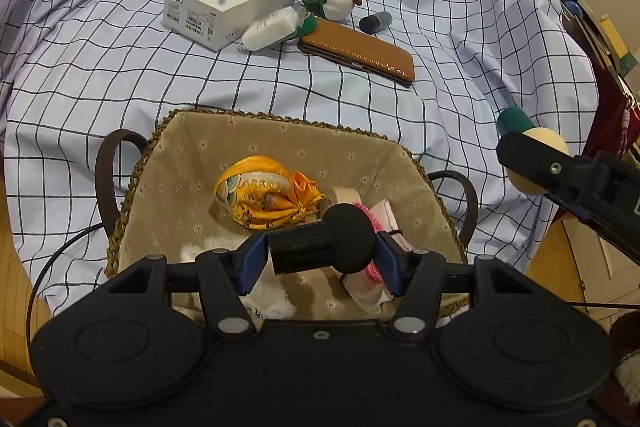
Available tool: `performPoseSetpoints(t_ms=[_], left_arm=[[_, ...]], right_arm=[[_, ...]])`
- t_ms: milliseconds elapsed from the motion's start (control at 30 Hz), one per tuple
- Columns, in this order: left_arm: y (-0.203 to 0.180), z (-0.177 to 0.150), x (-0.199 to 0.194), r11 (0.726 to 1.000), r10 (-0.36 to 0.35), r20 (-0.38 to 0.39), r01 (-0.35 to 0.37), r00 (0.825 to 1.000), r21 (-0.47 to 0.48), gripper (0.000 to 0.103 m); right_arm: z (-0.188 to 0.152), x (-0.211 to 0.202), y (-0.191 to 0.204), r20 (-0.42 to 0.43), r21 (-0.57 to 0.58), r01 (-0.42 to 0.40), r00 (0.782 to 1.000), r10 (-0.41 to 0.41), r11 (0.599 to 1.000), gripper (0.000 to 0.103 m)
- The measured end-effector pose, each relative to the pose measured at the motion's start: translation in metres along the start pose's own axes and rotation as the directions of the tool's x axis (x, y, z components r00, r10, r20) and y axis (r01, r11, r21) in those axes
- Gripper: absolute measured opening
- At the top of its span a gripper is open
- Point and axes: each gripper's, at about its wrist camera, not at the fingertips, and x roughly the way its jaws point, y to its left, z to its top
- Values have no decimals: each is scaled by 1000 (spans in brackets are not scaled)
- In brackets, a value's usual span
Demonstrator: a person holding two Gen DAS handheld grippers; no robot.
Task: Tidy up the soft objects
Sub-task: 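Carry the black cylinder and beige ball stick over the basket with both tools, then open the left tool to drop the black cylinder into the basket, then lower the beige ball stick into the basket and open the right tool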
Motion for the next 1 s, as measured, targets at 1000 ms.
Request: performPoseSetpoints(t_ms=[1000], left_arm=[[23,-14,-26,992,80,110,-68,991,-108,74]], right_arm=[[-20,15,4,-148,-57,35,988,-43,998,37]])
